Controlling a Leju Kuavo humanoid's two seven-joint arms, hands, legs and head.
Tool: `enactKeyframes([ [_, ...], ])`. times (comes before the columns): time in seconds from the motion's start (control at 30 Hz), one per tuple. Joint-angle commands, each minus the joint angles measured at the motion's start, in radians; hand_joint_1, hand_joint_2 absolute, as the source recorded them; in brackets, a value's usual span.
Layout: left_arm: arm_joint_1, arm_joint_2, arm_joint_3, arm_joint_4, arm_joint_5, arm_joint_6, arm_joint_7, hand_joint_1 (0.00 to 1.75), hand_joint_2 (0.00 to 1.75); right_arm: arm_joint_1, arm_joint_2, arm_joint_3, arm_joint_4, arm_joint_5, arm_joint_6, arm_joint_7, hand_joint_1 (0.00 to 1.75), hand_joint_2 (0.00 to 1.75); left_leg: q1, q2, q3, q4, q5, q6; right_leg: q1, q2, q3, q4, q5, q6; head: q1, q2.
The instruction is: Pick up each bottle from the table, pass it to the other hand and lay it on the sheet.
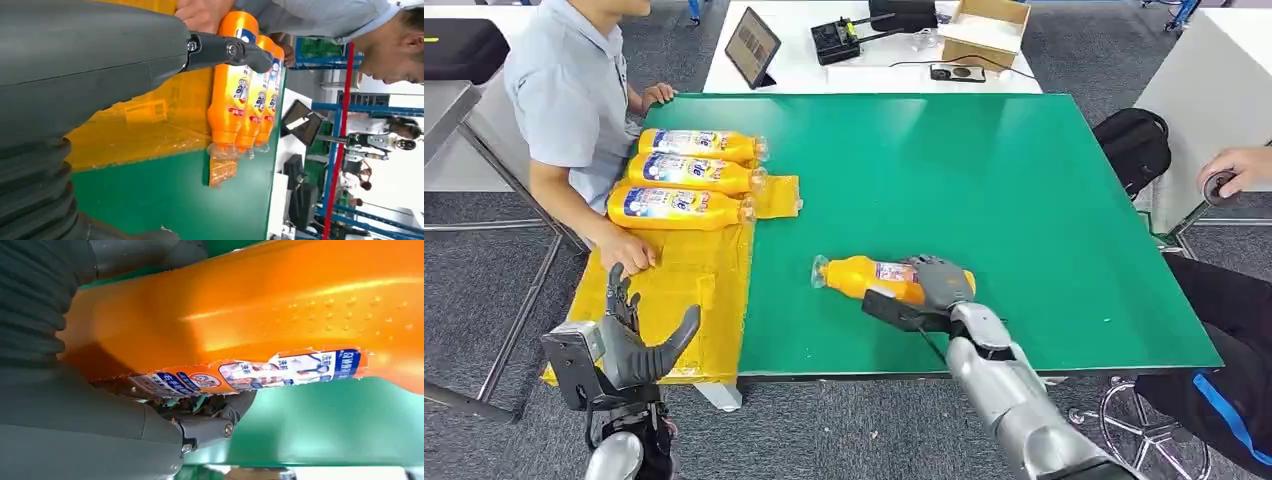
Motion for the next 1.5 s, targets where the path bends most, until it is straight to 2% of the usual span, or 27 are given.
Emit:
enactKeyframes([
  [0.03,-0.046,0.025,-0.037,0.113,0.032,0.009,-0.024,0.00,1.75,0.078,0.014,-0.066,0.011,-0.249,0.071,-0.189,1.75,1.75,0.001,-0.001,0.003,-0.002,0.000,0.001,0.001,-0.002,0.004,-0.002,0.001,-0.003,0.000,0.000],
  [0.07,-0.045,0.026,-0.042,0.118,0.040,0.003,-0.021,0.00,1.75,0.093,0.017,-0.069,-0.022,-0.285,0.068,-0.216,1.75,1.75,0.001,-0.001,0.005,-0.004,0.001,0.001,0.002,-0.003,0.005,-0.004,0.001,-0.004,-0.001,0.000],
  [0.23,-0.042,0.024,-0.045,0.120,0.040,0.004,-0.021,0.00,1.75,0.093,0.017,-0.068,-0.024,-0.285,0.068,-0.217,1.75,1.75,0.001,0.002,0.006,-0.003,0.000,0.000,0.002,0.000,0.004,-0.002,0.002,-0.004,-0.001,0.000],
  [0.4,-0.026,0.045,-0.103,0.136,0.127,-0.120,0.025,0.00,1.75,0.173,0.055,-0.122,-0.221,-0.499,0.027,-0.361,1.71,1.75,0.001,0.001,0.006,-0.003,0.000,0.001,0.003,-0.001,0.005,-0.003,0.001,-0.003,0.000,0.000],
  [0.47,-0.024,0.049,-0.119,0.148,0.127,-0.129,0.020,0.00,1.75,0.195,0.058,-0.121,-0.281,-0.526,0.020,-0.370,1.73,1.75,0.001,0.002,0.005,-0.002,0.000,0.000,0.002,0.001,0.004,-0.001,0.001,-0.002,0.000,0.000],
  [0.5,-0.022,0.054,-0.133,0.149,0.123,-0.139,0.009,0.00,1.75,0.212,0.068,-0.130,-0.330,-0.562,0.006,-0.394,1.68,1.75,0.001,0.002,0.004,-0.002,0.000,0.001,0.002,0.000,0.004,-0.001,0.000,-0.003,0.000,0.000],
  [0.53,-0.019,0.064,-0.152,0.145,0.119,-0.161,-0.005,0.00,1.75,0.224,0.075,-0.131,-0.367,-0.581,-0.010,-0.417,1.55,1.75,0.001,0.001,0.001,-0.001,0.000,0.000,0.001,0.000,0.001,0.000,0.001,-0.002,-0.001,0.000],
  [0.57,-0.013,0.083,-0.184,0.135,0.108,-0.204,-0.031,0.00,1.75,0.234,0.079,-0.130,-0.405,-0.596,-0.023,-0.435,1.61,1.75,0.000,0.001,0.001,-0.002,-0.001,0.001,0.001,0.000,0.001,0.000,0.000,-0.003,-0.001,0.000],
  [0.6,-0.001,0.114,-0.234,0.116,0.060,-0.248,-0.069,0.00,1.75,0.239,0.071,-0.109,-0.432,-0.543,-0.090,-0.445,1.62,1.75,0.000,0.000,-0.002,-0.001,0.000,0.001,0.001,0.000,-0.001,0.001,0.000,-0.002,-0.001,0.000],
  [0.63,0.009,0.127,-0.266,0.104,0.031,-0.275,-0.087,0.00,1.75,0.239,0.068,-0.099,-0.440,-0.515,-0.126,-0.453,1.71,1.75,0.000,0.001,-0.001,-0.001,-0.001,0.001,0.001,0.001,0.000,0.000,-0.001,-0.003,-0.001,0.000],
  [0.73,0.022,0.125,-0.316,0.097,-0.003,-0.295,-0.080,0.00,1.75,0.251,0.089,-0.099,-0.429,-0.527,-0.145,-0.479,1.71,1.75,0.000,0.001,-0.002,-0.001,-0.002,0.001,0.001,0.001,-0.001,0.000,-0.001,-0.003,-0.001,0.000],
  [0.97,-0.012,0.110,-0.333,0.099,0.029,-0.322,-0.060,0.00,1.75,0.221,0.132,-0.025,-0.297,-0.514,-0.125,-0.501,1.69,1.75,0.001,0.002,-0.006,-0.001,-0.001,0.000,0.002,0.002,-0.005,0.000,0.000,-0.002,-0.001,0.000],
  [1.0,-0.024,0.111,-0.342,0.102,-0.028,-0.290,-0.061,0.00,1.75,0.204,0.145,-0.010,-0.251,-0.516,-0.119,-0.502,1.75,1.75,0.001,0.002,-0.004,-0.001,-0.001,0.001,0.002,0.002,-0.003,0.000,0.000,-0.003,-0.001,0.000],
  [1.1,-0.053,0.098,-0.349,0.140,-0.020,-0.316,-0.002,0.00,1.75,0.177,0.180,0.016,-0.182,-0.488,-0.178,-0.540,1.75,1.75,0.001,0.002,-0.004,-0.002,-0.001,0.001,0.002,0.002,-0.003,0.000,0.000,-0.003,-0.001,0.000],
  [1.33,-0.101,0.087,-0.362,0.191,0.042,-0.334,0.008,0.00,1.75,0.169,0.228,0.099,-0.152,-0.504,-0.226,-0.632,1.75,1.75,0.001,0.002,-0.006,-0.001,0.000,0.000,0.002,0.002,-0.005,0.000,0.001,-0.001,-0.001,0.000],
  [1.5,-0.119,0.080,-0.366,0.196,0.039,-0.300,0.020,0.00,1.75,0.167,0.253,0.147,-0.120,-0.483,-0.276,-0.618,1.75,1.75,0.001,0.002,-0.004,-0.002,0.000,0.001,0.002,0.001,-0.003,0.000,0.000,-0.003,0.000,0.000],
])
